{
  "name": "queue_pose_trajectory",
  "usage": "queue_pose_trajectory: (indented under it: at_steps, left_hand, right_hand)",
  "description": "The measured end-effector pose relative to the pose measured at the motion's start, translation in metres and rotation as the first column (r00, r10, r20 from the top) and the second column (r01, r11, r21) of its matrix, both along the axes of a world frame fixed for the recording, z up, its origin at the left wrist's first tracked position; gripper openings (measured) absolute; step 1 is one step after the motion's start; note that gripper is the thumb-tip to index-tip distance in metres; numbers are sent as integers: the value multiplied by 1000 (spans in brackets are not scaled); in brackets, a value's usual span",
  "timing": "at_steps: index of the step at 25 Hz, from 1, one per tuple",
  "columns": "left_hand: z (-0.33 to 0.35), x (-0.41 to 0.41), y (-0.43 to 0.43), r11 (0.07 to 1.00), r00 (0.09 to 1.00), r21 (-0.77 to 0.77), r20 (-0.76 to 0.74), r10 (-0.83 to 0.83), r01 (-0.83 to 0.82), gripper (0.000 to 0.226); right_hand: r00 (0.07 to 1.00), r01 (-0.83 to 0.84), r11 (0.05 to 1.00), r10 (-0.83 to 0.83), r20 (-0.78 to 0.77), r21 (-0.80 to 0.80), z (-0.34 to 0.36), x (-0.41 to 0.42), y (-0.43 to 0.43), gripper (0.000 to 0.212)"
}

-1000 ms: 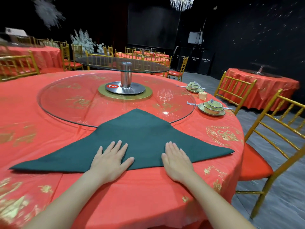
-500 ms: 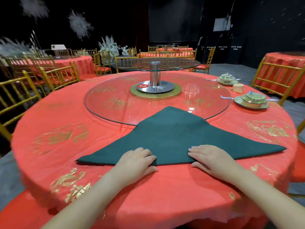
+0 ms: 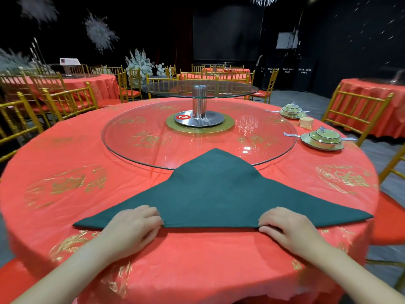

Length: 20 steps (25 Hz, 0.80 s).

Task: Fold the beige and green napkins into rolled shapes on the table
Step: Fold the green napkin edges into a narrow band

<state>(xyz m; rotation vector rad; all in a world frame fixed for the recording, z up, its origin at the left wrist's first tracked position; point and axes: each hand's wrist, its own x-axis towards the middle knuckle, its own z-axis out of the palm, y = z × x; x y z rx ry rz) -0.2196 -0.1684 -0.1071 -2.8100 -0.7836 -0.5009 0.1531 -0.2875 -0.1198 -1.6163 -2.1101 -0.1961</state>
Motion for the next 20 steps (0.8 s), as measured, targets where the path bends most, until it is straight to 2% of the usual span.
queue_pose_trajectory:
  at_steps: [2, 4, 6, 8, 9, 11, 13, 15, 18, 20]
  left_hand:
    - [4, -3, 0, 981, 989, -164, 92, 118, -102, 22]
    - [11, 3, 9, 883, 941, -397, 118, 318, -249, 16]
    - [18, 11, 17, 777, 886, -500, 42, 461, -381, 17]
    - [21, 15, 21, 754, 852, -435, -64, 520, -493, 16]
    - [20, 18, 20, 788, 851, -342, -80, 519, -512, 15]
    - [15, 32, 10, 901, 918, -191, -4, 397, -391, 24]
    - [12, 56, -12, 942, 968, -237, 27, 251, -238, 50]
    - [7, 85, -34, 933, 982, -307, -84, 170, -187, 75]
    - [1, 113, -50, 927, 959, -315, -258, 120, -201, 77]
    - [2, 118, -52, 912, 944, -338, -302, 130, -233, 71]
  right_hand:
    - [986, 91, 991, -104, -132, -98, 6, 1, 5, 16]
    - [960, 180, 967, -214, -183, -182, 15, 4, 12, 16]
    - [959, 271, 944, -282, -32, -188, 22, 3, 20, 23]
    - [937, 340, 926, -318, 147, -166, 22, -1, 27, 30]
    - [924, 359, 920, -327, 197, -158, 21, -4, 30, 32]
    - [910, 384, 907, -341, 237, -170, 22, -8, 33, 33]
    - [909, 389, 899, -338, 245, -203, 25, -10, 34, 37]
    - [905, 400, 886, -340, 258, -236, 28, -9, 34, 37]
    - [892, 427, 877, -367, 264, -223, 25, -12, 36, 33]
    - [880, 458, 856, -399, 259, -238, 25, -13, 38, 33]
